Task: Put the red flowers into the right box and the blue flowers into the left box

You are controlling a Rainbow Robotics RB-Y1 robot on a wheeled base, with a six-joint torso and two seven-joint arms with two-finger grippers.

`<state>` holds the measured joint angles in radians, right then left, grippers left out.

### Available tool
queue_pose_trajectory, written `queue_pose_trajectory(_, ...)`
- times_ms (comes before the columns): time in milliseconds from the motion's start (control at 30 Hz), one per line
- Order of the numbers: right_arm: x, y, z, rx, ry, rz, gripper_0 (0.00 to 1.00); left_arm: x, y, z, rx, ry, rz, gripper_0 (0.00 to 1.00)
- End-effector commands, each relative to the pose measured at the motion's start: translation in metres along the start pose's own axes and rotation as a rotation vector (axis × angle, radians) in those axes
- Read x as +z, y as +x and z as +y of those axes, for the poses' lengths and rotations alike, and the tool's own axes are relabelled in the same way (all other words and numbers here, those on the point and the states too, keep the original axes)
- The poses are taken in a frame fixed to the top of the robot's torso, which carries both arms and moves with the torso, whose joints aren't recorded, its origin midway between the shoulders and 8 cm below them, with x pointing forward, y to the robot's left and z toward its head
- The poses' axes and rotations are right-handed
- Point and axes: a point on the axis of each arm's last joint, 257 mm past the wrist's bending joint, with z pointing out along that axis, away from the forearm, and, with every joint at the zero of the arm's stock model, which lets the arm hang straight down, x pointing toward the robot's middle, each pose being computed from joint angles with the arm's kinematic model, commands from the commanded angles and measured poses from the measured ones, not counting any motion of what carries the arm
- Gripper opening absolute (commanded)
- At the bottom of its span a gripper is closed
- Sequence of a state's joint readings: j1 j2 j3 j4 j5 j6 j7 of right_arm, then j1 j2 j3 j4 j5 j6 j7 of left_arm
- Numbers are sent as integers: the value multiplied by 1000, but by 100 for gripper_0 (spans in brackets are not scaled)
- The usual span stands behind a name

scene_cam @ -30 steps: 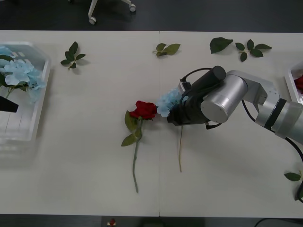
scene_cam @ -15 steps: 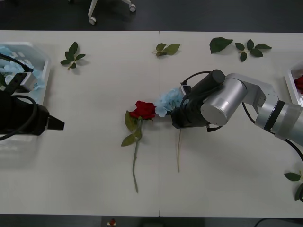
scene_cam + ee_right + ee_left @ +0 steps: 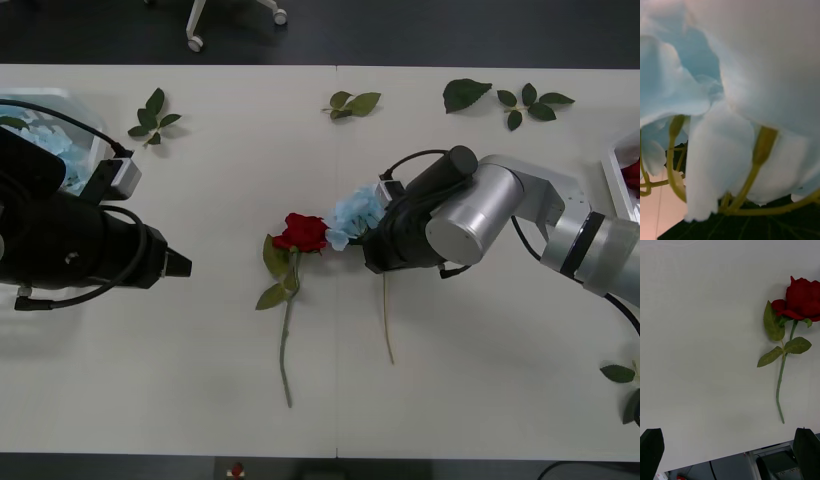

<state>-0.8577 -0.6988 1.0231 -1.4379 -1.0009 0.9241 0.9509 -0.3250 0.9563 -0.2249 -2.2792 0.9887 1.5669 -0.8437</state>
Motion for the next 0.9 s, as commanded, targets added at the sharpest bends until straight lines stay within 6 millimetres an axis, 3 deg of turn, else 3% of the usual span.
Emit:
queue_pose_trajectory(33,-47,-26,0,-45,-54,-71,0,-8,-25,-26,46,42,-70,100)
queue_pose_trajectory(233,-104,-43,-4,-41,-116,-133,0,-5,-44,-48,177,124,-94,100)
queue_pose_trajectory(467,-171,-103,6,-50,-234,-267,0,-6,-67,-55,280,280,-105,100)
queue_pose_trajectory(700,-206,-158,24,-131,-360,-434,0,-23,-73,-60,320,502,-98,100)
queue_pose_trajectory(900,-222,-182,30,-218,-428,-528,0,-37,-81,-64,386,646,-139,100)
